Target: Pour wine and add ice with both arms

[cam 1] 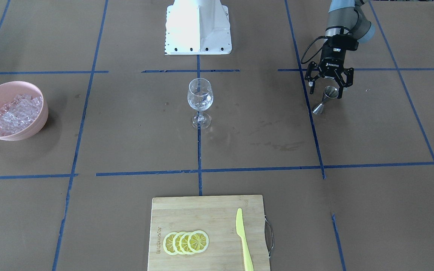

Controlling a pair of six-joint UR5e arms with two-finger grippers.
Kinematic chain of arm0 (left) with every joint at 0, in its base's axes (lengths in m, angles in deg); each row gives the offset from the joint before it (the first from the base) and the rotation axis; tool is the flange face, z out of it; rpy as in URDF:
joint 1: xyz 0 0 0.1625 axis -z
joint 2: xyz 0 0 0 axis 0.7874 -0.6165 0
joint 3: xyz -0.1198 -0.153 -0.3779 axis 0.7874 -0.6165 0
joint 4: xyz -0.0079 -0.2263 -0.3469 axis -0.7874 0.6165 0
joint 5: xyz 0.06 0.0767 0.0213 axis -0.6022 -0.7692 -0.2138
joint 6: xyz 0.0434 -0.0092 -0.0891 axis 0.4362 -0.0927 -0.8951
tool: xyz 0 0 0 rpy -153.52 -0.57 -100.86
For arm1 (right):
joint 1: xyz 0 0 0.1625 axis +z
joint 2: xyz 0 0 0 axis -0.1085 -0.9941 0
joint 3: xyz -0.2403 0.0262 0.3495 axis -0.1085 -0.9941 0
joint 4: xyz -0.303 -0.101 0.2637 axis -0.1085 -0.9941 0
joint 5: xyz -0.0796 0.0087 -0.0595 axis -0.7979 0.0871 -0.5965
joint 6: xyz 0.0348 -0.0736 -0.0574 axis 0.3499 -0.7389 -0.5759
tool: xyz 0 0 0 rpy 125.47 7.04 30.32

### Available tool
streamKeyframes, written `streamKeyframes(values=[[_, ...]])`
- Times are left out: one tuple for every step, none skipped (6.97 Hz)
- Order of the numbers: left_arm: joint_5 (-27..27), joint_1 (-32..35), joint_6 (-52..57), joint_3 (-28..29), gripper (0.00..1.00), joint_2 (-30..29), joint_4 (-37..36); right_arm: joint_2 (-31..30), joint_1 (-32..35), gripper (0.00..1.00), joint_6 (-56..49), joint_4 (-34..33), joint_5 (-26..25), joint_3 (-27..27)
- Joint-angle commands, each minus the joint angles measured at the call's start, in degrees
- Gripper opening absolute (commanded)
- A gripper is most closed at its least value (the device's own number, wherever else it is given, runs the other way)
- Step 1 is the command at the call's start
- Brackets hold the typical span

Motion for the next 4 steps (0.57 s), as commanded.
streamKeyframes(values=[[0.02, -0.11, -0.62, 1.78, 1.00, -1.24, 0.29, 0.23, 0.00, 1.00, 0.00, 0.00, 0.00, 0.00], [0.02, -0.11, -3.15, 4.05, 1.00, -2.11, 0.46, 0.24, 0.00, 1.00, 0.00, 0.00, 0.00, 0.00], [0.11, -0.11, -3.87, 5.37, 0.98, -2.64, 0.55, 0.32, 0.00, 1.00, 0.00, 0.00, 0.00, 0.00], [0.11, -0.02, -3.96, 5.56, 0.94, -2.65, 0.55, 0.32, 0.00, 1.00, 0.00, 0.00, -0.09, 0.00]])
